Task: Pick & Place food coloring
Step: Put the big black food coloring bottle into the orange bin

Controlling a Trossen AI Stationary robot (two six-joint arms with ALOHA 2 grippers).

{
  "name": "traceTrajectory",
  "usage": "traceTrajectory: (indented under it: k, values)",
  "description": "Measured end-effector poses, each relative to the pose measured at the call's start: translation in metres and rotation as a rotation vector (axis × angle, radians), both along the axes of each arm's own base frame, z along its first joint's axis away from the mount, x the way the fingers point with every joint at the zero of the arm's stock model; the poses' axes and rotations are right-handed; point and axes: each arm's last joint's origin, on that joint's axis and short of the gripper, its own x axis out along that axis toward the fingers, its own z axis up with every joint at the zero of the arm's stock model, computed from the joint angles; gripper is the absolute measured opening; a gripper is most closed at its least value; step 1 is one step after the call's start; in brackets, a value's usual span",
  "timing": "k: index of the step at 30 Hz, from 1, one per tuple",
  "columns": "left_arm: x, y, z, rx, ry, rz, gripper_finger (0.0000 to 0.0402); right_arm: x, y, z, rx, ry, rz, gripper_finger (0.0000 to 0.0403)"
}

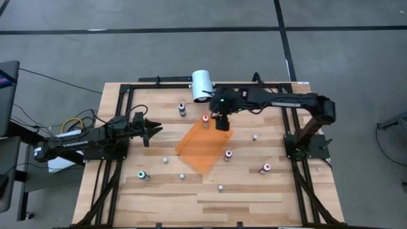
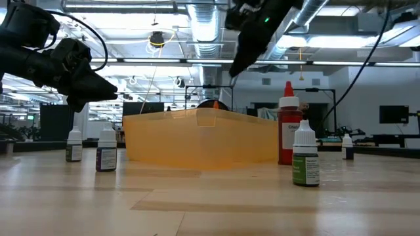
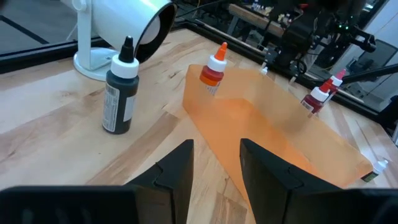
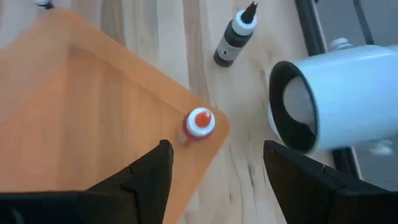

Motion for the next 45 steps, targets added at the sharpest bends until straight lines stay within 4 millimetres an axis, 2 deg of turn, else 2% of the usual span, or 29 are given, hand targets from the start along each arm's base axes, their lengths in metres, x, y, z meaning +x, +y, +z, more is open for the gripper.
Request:
traceTrajectory:
  k: [9,14,17,21,28,38,45]
  values:
    - [0.000,0.000,0.000,0.000,0.000,0.001,0.0122,-0.036,0.007,0.043,0.003,-0.094,0.015,0.0240]
    - [0.000,0.000,0.000,0.001,-0.001,0.002,0.0122,-0.048,0.000,0.052,0.078,-0.127,0.065,0.0240]
    - [0.000,0.000,0.000,0.000,-0.001,0.002,0.0122,-0.055,-0.006,0.047,0.125,-0.143,0.046,0.0240]
    - [0.000,0.000,0.000,0.000,-0.001,0.000,0.0122,-0.070,-0.013,0.029,0.153,-0.182,-0.028,0.0240]
    - [0.001,-0.001,0.003,0.003,-0.035,-0.031,0.0122,-0.106,-0.001,0.007,0.210,-0.261,-0.102,0.0240]
    - [0.002,-0.001,0.023,0.067,-0.239,-0.041,0.0122,-0.164,0.028,0.013,0.206,-0.472,-0.077,0.0240]
    - [0.003,-0.001,0.040,0.076,-0.316,-0.062,0.0122,-0.200,0.038,0.007,0.204,-0.596,-0.110,0.0240]
